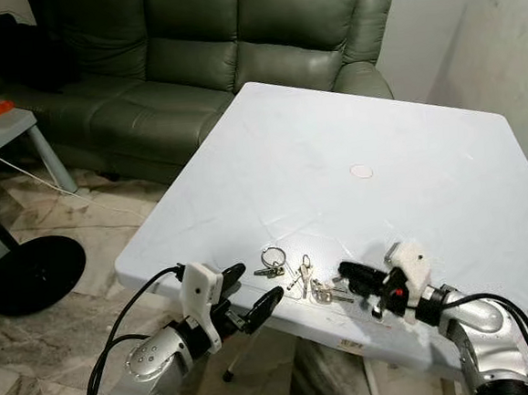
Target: Hang keys on a hook
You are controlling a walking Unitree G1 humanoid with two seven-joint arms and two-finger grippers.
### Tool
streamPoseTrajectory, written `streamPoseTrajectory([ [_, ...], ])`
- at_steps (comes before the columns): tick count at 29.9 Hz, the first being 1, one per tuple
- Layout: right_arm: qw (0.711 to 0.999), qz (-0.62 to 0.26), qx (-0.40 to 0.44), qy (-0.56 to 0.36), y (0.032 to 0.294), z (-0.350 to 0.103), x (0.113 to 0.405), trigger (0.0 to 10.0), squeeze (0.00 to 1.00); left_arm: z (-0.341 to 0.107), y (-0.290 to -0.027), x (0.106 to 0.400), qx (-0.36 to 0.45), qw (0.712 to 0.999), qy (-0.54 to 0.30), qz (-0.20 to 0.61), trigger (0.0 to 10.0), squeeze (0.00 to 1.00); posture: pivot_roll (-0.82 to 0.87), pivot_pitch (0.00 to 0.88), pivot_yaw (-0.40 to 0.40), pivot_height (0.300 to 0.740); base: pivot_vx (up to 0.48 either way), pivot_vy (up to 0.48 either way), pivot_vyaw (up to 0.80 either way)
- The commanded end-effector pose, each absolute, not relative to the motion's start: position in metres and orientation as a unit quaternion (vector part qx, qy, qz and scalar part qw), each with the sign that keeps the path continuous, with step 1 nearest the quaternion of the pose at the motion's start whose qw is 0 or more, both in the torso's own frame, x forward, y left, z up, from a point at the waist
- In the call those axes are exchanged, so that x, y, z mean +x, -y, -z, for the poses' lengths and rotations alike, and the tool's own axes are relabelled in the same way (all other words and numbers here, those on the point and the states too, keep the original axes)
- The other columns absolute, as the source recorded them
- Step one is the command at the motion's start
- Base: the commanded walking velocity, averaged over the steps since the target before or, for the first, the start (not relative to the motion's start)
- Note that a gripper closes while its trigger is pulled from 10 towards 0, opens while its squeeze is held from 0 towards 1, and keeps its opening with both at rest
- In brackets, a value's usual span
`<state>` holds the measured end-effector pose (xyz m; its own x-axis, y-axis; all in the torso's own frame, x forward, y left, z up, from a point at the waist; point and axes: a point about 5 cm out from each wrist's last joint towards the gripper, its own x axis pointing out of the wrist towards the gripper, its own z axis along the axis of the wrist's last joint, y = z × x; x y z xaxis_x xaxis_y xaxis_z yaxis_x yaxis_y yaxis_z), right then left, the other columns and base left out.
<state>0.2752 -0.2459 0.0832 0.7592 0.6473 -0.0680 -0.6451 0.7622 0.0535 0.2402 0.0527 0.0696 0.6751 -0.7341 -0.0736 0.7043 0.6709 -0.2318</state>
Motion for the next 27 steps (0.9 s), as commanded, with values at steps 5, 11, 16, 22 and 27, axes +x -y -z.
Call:
streamPoseTrajectory([
  [5,0.955,-0.27,0.112,0.038,0.242,-0.1,0.289,0.0,0.0,-0.074,-0.053,0.243,-0.095,0.914,-0.073,0.387,10.0,0.0,0.02,0.011,-0.076,0.74,0.0,0.0,0.0],
  [11,0.97,-0.134,0.162,0.121,0.226,-0.114,0.305,0.0,0.0,-0.08,-0.066,0.263,-0.116,0.934,-0.059,0.334,10.0,0.0,0.03,0.002,-0.084,0.74,0.0,0.0,0.0],
  [16,0.972,-0.097,0.161,0.141,0.214,-0.121,0.309,2.7,0.0,-0.086,-0.078,0.277,-0.117,0.945,-0.045,0.302,10.0,0.0,0.03,0.0,-0.089,0.74,0.0,0.0,0.0],
  [22,0.977,-0.062,0.136,0.154,0.182,-0.133,0.313,10.0,0.0,-0.114,-0.11,0.314,-0.135,0.965,0.012,0.225,10.0,0.0,0.04,0.0,-0.097,0.74,0.0,0.0,0.0],
  [27,0.982,-0.059,0.119,0.133,0.167,-0.135,0.314,10.0,0.0,-0.127,-0.121,0.324,-0.157,0.971,0.046,0.176,10.0,0.0,0.03,0.0,-0.105,0.74,0.0,0.0,0.0],
])
